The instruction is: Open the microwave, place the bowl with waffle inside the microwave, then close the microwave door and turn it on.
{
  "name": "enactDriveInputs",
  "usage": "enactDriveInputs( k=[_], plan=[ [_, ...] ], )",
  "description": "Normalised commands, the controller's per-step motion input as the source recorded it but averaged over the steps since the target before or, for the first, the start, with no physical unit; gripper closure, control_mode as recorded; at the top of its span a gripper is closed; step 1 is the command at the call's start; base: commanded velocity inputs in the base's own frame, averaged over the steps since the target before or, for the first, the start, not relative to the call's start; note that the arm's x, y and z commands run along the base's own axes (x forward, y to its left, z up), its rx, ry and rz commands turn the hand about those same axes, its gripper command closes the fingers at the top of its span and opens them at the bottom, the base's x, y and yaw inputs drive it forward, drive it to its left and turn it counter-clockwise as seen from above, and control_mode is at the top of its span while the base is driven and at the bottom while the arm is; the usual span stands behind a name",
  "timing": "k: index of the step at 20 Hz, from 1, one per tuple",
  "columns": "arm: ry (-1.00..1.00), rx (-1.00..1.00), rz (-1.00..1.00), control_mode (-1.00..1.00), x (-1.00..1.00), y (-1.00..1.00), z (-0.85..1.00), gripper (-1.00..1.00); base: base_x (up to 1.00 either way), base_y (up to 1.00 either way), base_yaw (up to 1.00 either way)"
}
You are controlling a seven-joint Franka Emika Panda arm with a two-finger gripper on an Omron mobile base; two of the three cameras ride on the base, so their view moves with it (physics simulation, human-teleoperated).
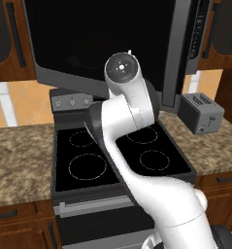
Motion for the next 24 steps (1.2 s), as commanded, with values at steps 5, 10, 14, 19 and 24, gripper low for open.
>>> enactDriveInputs(
  k=[5,10,14,19,24],
  plan=[
    [-0.01,0.07,0.12,-1.00,0.81,0.00,0.00,-1.00,0.00,0.00,0.00],
    [-0.01,0.04,0.09,-1.00,0.74,0.00,0.06,-1.00,0.00,0.00,0.00],
    [0.00,0.01,0.06,-1.00,0.64,-0.04,0.29,-1.00,0.00,0.00,0.00],
    [0.00,0.00,0.06,-1.00,0.70,0.00,0.25,-1.00,0.00,0.00,0.00],
    [0.00,0.00,0.05,-1.00,0.84,0.00,0.04,-1.00,0.00,0.00,0.00]
  ],
)
